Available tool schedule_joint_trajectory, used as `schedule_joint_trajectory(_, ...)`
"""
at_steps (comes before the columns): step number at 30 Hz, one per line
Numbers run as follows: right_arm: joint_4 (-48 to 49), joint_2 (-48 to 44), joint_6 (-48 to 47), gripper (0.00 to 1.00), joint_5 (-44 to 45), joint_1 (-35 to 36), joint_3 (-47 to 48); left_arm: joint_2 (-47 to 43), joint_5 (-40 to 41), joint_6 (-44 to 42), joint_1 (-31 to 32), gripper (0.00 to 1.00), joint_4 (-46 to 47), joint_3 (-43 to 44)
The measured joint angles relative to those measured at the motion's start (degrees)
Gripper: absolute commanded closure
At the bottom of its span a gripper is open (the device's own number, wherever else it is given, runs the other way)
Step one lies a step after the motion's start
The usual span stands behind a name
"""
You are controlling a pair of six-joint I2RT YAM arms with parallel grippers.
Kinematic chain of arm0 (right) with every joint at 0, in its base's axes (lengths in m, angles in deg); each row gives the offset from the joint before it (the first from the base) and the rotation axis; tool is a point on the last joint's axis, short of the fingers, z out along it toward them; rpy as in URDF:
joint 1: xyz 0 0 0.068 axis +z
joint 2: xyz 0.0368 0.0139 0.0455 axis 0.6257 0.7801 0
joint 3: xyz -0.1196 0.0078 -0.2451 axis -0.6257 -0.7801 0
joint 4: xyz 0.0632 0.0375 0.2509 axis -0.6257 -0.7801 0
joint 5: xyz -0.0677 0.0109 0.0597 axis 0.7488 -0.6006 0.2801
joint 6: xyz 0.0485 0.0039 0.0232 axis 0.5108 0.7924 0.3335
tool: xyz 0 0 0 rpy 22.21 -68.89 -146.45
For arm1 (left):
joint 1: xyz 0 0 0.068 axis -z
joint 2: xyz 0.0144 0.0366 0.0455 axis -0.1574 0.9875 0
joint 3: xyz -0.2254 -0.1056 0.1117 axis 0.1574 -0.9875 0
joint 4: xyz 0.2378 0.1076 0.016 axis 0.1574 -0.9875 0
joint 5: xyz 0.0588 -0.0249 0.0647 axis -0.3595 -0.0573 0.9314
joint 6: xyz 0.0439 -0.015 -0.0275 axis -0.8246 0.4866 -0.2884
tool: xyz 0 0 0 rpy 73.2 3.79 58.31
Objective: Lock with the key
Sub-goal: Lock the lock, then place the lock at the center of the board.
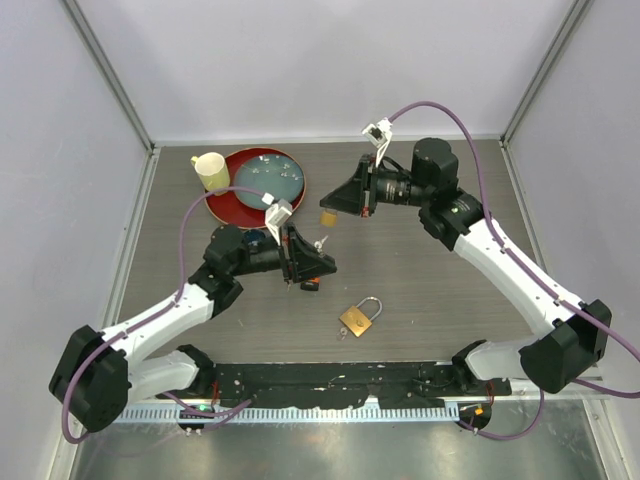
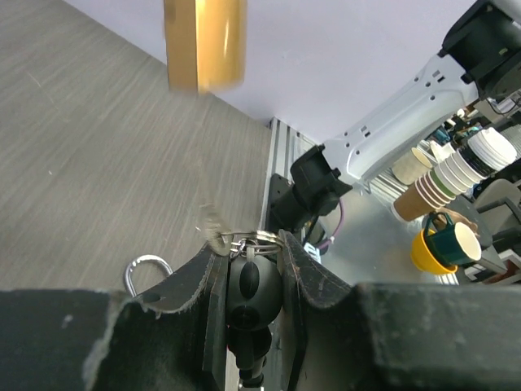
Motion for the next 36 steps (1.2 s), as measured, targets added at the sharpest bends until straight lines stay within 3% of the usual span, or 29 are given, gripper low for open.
schedule_joint_trajectory(8, 4.2, -0.8, 2.2, 0.99, 0.0, -1.8, -1.0, -0.3, 0.1, 0.8, 1.1, 1.0, -0.2, -5.3)
schedule_joint_trajectory(22, 4.0, 0.2, 0.2, 0.99, 1.9, -1.8, -6.4, -3.4, 4.5, -2.7, 1.1, 1.0, -6.5, -5.2)
schedule_joint_trajectory(36, 4.2, 19.1, -1.0, 0.98, 8.8, -1.8, -18.7, -3.9, 7.1, -4.9, 1.2, 1.0, -10.9, -5.2)
